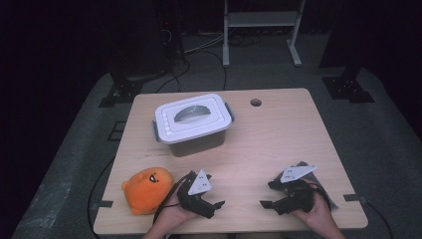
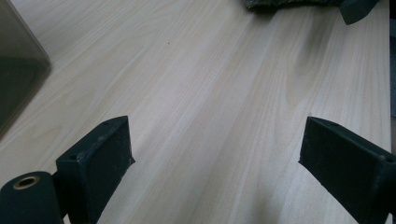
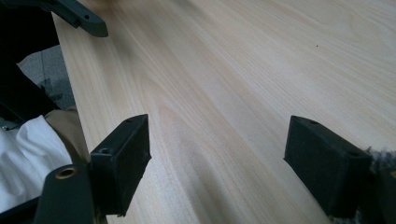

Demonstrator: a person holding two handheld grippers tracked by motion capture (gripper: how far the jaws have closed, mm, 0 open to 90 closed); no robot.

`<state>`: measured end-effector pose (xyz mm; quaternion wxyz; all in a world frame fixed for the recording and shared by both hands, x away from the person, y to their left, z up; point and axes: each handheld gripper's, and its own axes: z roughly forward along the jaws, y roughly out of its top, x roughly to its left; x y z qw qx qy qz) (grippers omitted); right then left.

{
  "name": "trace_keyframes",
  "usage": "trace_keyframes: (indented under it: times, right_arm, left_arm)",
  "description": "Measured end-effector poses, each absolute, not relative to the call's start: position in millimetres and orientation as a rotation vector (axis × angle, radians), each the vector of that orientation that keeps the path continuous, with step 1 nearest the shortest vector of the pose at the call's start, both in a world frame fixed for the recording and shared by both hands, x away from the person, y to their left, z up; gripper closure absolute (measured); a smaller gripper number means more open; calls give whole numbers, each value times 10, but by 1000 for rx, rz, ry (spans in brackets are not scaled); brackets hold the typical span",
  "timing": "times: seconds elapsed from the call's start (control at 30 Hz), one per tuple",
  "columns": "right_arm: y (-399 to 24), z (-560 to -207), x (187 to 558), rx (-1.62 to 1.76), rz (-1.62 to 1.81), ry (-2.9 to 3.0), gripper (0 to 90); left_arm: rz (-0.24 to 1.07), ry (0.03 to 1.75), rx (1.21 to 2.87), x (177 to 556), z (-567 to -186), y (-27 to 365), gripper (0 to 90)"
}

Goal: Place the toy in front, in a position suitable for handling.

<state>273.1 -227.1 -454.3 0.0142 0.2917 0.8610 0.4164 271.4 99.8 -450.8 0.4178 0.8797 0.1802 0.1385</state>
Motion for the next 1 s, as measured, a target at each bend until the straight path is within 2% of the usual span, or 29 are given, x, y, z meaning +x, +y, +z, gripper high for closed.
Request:
trace_keyframes:
  times: [0.37,1.0]
  right_arm:
    - [-2275,-4550,2736,899,1304,2688,212]
    - [-2260,-4538,2728,903,1305,2685,212]
  left_arm:
    - [348,444,2195,2730,-4412,979,87]
    - [408,439,2085,2656,-3890,1371,87]
